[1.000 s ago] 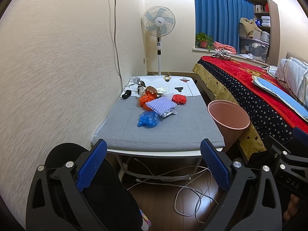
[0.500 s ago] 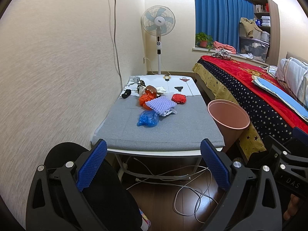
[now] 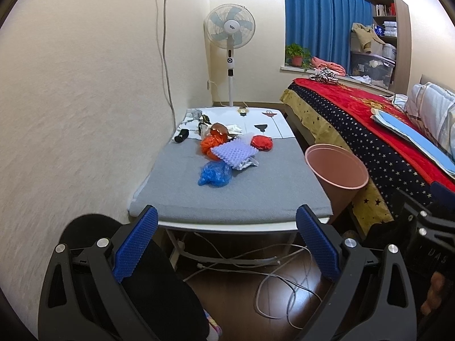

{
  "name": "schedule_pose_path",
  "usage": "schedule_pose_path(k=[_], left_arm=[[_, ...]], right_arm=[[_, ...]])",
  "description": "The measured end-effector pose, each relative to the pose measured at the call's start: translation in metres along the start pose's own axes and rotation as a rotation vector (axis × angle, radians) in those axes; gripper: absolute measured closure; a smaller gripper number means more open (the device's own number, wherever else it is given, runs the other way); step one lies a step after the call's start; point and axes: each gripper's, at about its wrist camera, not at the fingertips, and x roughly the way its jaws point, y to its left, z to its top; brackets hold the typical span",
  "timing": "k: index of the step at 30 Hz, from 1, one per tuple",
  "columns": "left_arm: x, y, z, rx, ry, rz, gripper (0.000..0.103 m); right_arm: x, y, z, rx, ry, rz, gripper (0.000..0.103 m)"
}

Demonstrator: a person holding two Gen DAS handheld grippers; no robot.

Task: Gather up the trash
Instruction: 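Move the right gripper to the red plastic bag and grasp it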

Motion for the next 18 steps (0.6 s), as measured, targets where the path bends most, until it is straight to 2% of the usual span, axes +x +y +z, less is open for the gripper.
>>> schedule_pose_path(k=[8,13,18], left_arm=[[0.031,0.008,0.025,0.003,-0.023,0.008,0.009],[0.06,0.013,0.057,0.076,-0.082,0.042,0.009],[0.095,0.023,0.088,0.028,-0.104,0.048,0.009]], right_arm=[[0.034,0.0,0.032,-0.028,-0.037,0.027,0.005],[0.061,0.007,0.059,-0.072,-0.07,0.011,0.005],[0.1,0.012,0.088,-0.086,-0.072,0.051,0.005]])
